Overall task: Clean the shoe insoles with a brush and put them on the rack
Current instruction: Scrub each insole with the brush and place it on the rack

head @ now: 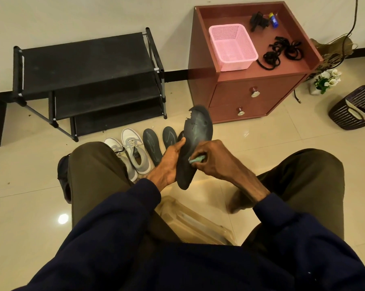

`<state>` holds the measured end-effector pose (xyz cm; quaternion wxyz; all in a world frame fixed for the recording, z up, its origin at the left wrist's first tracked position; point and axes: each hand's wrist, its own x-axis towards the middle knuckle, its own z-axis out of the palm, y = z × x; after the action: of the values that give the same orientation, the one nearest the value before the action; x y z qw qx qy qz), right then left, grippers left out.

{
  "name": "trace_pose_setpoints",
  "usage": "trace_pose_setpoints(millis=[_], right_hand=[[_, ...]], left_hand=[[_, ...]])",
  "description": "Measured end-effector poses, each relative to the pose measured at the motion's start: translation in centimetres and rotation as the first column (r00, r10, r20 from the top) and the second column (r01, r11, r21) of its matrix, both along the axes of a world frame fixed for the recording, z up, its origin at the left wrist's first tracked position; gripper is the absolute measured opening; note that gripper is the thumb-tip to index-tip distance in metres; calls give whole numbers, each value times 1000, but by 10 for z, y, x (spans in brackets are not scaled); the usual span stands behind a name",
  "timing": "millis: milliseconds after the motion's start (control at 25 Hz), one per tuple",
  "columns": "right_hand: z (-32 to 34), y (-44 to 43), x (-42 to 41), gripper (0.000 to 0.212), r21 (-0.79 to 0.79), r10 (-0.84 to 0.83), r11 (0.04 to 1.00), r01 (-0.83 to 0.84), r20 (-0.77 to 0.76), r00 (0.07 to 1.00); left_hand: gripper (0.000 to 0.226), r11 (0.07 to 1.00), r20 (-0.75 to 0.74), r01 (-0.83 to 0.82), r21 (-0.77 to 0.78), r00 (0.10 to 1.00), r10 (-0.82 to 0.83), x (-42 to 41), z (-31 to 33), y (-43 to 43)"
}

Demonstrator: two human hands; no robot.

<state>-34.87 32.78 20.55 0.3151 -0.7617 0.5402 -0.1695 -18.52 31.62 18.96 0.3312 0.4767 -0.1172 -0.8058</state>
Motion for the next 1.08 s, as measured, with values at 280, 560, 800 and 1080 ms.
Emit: trace_pose_setpoints(millis=[280,560,800,1080], right_hand=[[-4,-1,-6,17,-53,-31,998,32,5,999],[-10,-12,-15,17,-242,-243,942,233,-14,970],[-3,-2,2,17,-24,6,1000,-4,70,998],[-7,-3,-1,22,-165,-119,978,125,42,992]], left_hand=[[39,997,24,52,-53,998,-51,-3,12,0],[39,994,90,107,-30,990,-104,-6,16,1],[36,995,84,63,-78,995,-57,-4,12,-1],[33,996,70,22,-87,997,-16,-4,14,-1]])
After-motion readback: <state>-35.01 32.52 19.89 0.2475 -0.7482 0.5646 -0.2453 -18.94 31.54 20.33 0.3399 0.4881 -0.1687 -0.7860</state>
